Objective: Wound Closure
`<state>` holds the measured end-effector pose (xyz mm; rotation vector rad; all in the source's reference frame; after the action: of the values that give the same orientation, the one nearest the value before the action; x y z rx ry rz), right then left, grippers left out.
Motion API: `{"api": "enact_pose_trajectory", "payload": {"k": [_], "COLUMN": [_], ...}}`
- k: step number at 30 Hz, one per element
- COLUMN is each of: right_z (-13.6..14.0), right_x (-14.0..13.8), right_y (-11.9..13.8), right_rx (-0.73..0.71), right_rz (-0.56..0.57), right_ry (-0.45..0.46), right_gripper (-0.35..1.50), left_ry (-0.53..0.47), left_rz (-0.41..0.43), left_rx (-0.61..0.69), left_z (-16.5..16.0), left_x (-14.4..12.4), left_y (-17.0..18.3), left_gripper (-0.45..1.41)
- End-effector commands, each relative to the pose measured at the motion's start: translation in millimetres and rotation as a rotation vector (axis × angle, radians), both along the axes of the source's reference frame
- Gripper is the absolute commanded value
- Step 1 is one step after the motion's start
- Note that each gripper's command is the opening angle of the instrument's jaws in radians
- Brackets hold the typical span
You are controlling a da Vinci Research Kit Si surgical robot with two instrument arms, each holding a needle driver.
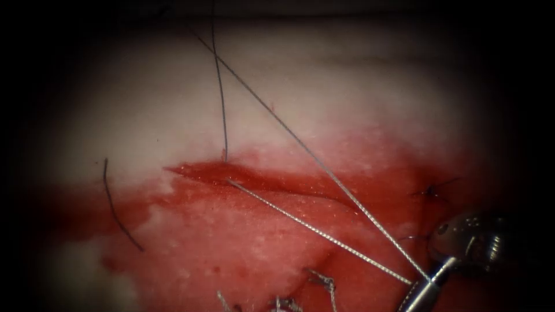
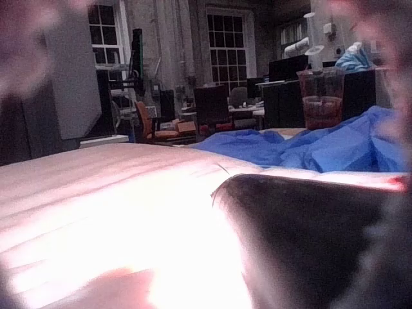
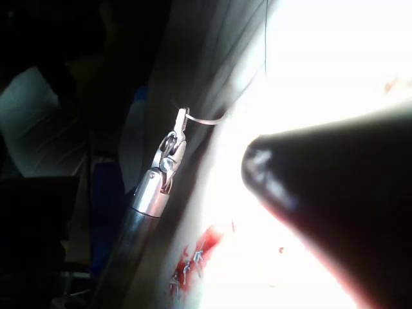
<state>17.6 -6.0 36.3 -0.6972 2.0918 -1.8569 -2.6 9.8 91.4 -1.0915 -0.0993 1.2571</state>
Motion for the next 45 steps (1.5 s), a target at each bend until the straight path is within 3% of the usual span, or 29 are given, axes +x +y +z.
{"api": "enact_pose_trajectory", "payload": {"k": [1, 7, 15, 24, 31, 34, 35, 36, 39, 40, 41, 44, 45], "right_z": [-1.3, -3.8, -4.9, -5.8, -5.8, -5.8, -5.8, -5.6, -5.4, -5.3, -5.2, -5.0, -5.0], "right_x": [-1.0, -6.7, -11.9, -15.6, -18.3, -18.8, -18.6, -17.3, -15.8, -14.7, -13.9, -10.9, -9.9], "right_y": [1.2, 1.1, 1.4, 1.5, 1.4, 1.9, 2.4, 4.3, 6.4, 7.9, 9.0, 12.4, 13.3], "right_rx": [0.005, 0.045, 0.053, 0.037, 0.021, -0.014, -0.063, -0.215, -0.327, -0.376, -0.407, -0.463, -0.472], "right_rz": [-0.004, -0.041, -0.011, 0.057, 0.066, 0.080, 0.106, 0.210, 0.314, 0.358, 0.393, 0.538, 0.572], "right_ry": [-0.026, -0.157, -0.259, -0.320, -0.421, -0.454, -0.410, -0.284, -0.231, -0.227, -0.239, -0.325, -0.352], "right_gripper": [-0.35, -0.35, -0.35, -0.35, -0.35, -0.35, -0.35, -0.35, -0.27, 0.09, 0.19, 0.27, 0.17], "left_ry": [0.025, 0.193, 0.284, 0.237, 0.262, 0.217, 0.189, 0.076, -0.004, -0.030, -0.067, -0.184, -0.225], "left_rz": [-0.009, -0.014, -0.043, 0.012, -0.009, 0.026, 0.046, 0.076, 0.108, 0.124, 0.139, 0.181, 0.205], "left_rx": [-0.015, -0.073, -0.064, -0.020, 0.007, 0.021, 0.030, 0.090, 0.126, 0.132, 0.140, 0.157, 0.162], "left_z": [-0.9, -0.1, 0.9, 2.1, 2.4, 2.4, 2.3, 2.1, 1.9, 1.7, 1.5, 0.6, 0.3], "left_x": [0.2, 1.9, 3.4, 2.6, 2.9, 2.6, 2.3, 1.2, -0.2, -0.9, -1.9, -4.3, -5.0], "left_y": [1.5, 1.8, 1.8, 1.3, 1.2, 1.1, 1.1, 0.7, 0.2, -0.1, -0.4, -1.3, -1.5], "left_gripper": [-0.45, -0.45, -0.45, -0.45, -0.45, -0.45, -0.45, -0.45, -0.45, -0.45, -0.45, -0.45, -0.45]}}
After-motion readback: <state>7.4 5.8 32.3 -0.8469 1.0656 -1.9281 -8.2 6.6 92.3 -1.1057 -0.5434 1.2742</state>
